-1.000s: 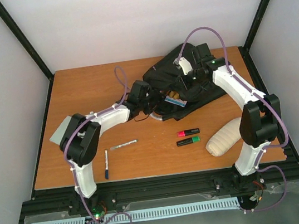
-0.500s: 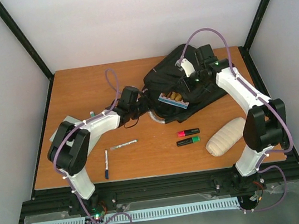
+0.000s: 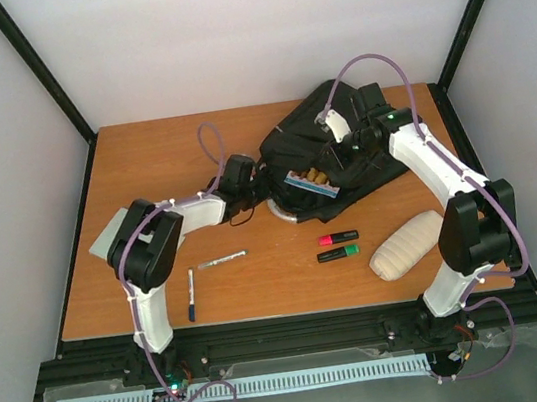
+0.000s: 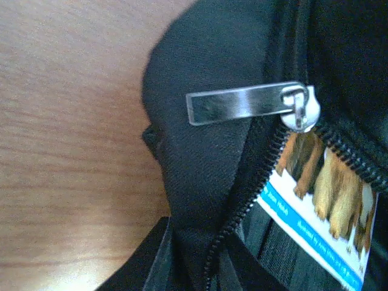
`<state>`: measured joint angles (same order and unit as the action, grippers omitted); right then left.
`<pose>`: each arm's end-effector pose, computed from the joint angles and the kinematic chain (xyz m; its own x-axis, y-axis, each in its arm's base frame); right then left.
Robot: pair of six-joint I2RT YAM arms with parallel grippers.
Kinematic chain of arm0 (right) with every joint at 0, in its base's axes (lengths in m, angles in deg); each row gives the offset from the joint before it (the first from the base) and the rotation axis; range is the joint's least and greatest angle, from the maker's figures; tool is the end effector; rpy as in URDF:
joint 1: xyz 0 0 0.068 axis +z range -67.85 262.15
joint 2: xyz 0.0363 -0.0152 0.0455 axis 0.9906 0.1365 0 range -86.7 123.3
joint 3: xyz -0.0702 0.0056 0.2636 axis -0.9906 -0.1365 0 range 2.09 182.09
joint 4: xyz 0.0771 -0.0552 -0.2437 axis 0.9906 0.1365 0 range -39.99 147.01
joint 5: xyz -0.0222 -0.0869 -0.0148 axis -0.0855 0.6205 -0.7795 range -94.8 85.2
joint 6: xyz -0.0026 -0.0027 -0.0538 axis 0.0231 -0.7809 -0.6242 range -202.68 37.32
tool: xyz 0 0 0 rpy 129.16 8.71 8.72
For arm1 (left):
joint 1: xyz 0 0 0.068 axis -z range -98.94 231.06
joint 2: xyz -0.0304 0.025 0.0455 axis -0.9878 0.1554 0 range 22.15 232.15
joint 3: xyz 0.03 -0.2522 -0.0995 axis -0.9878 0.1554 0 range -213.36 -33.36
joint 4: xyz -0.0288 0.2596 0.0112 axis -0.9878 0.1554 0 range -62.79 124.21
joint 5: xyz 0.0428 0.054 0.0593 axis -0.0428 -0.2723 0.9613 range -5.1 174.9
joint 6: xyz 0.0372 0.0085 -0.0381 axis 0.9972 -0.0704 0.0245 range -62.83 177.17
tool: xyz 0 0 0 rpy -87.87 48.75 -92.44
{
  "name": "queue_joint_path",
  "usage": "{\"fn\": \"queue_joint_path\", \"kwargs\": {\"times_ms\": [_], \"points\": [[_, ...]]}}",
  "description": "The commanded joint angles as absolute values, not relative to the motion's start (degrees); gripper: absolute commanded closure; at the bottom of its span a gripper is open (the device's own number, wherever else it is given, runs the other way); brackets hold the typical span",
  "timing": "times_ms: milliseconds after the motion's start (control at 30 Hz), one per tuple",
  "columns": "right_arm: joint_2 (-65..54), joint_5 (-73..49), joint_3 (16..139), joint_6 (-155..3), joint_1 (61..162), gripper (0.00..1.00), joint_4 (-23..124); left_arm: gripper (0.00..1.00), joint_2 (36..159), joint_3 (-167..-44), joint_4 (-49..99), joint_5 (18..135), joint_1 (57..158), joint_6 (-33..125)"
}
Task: Pack the student bag
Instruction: Adjust the student bag at the center of the board.
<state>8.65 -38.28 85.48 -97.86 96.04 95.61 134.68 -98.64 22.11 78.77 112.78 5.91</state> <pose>0.3374 0.1038 0.2968 -0.6630 -0.3889 -0.6396 -0.6850 0.6599 0.3088 0.3489 -0.2201 0.1447 -0.8175 -0.4064 -0.4081 -0.0759 0.7784 -0.6232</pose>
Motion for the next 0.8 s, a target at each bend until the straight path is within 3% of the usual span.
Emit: {"fn": "queue_joint_path", "kwargs": {"times_ms": [0,167,467,767], "points": [[5.90,-41.24,88.18,-98.99,96.14,0.97,96.08,0.90,137.76,-104.13,23.13,84.41,112.26,2.74],[3.27,-38.85,92.74,-97.36,93.80,0.97,96.22,0.99,140.86,-105.56,25.52,85.06,112.26,0.13],[1.18,-40.19,96.44,-94.98,85.15,0.97,94.39,0.99,141.56,-103.79,25.10,85.64,112.26,-0.58],[0.18,-41.17,92.35,-93.70,83.70,0.97,92.07,0.99,138.45,-99.64,23.63,86.15,111.06,-1.41]]}}
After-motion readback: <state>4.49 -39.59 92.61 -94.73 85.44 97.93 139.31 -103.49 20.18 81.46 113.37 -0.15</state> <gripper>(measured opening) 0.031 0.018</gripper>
